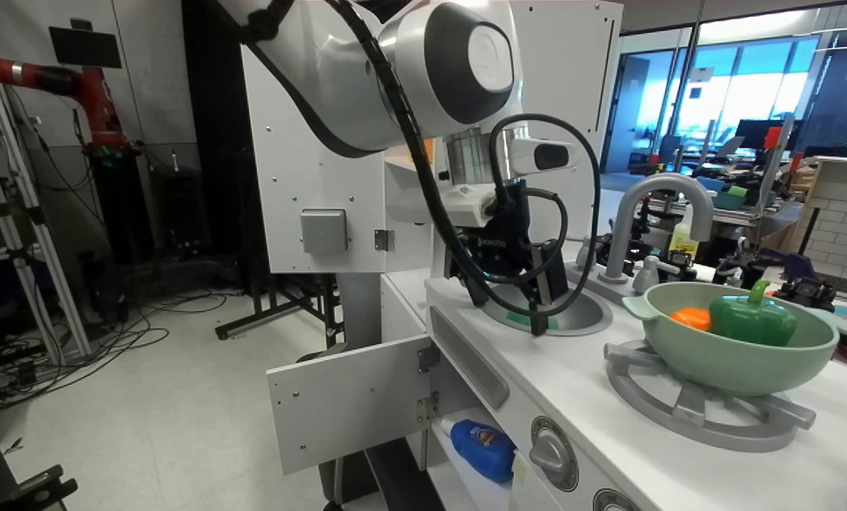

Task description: Pick up the green objects and put them in the cupboard.

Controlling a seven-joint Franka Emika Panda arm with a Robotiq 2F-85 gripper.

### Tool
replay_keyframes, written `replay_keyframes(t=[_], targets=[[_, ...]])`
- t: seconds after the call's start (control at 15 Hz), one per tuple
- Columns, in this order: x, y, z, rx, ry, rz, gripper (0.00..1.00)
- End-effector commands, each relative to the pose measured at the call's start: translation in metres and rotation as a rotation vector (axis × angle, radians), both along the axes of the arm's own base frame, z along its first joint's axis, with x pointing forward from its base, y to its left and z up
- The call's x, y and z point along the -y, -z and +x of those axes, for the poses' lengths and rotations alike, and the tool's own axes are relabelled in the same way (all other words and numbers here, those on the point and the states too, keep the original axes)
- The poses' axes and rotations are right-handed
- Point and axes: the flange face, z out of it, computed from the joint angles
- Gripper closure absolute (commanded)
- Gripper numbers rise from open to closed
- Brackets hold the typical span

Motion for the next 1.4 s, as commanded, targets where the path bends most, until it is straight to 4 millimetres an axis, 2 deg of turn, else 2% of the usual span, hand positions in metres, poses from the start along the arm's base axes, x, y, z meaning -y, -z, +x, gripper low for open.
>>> replay_keyframes(t=[0.0, 0.07, 0.47, 0.53, 0.67, 0.73, 0.93, 1.2, 1.27, 1.33], targets=[[-0.004, -0.003, 0.025, 0.015, 0.028, -0.001, 0.00], [-0.008, -0.007, 0.031, 0.015, 0.027, -0.004, 0.00], [-0.001, 0.002, 0.042, -0.057, 0.030, -0.007, 0.00], [0.008, 0.009, 0.042, -0.062, 0.035, 0.000, 0.00], [0.008, 0.006, 0.047, -0.065, 0.037, 0.003, 0.00], [0.018, 0.015, 0.046, -0.064, 0.032, 0.006, 0.00], [0.028, 0.018, 0.051, -0.052, 0.023, 0.000, 0.00], [0.030, 0.024, 0.054, -0.051, 0.017, 0.012, 0.00], [0.026, 0.019, 0.057, -0.048, 0.013, 0.010, 0.05], [0.030, 0.023, 0.056, -0.043, 0.012, 0.014, 0.27]])
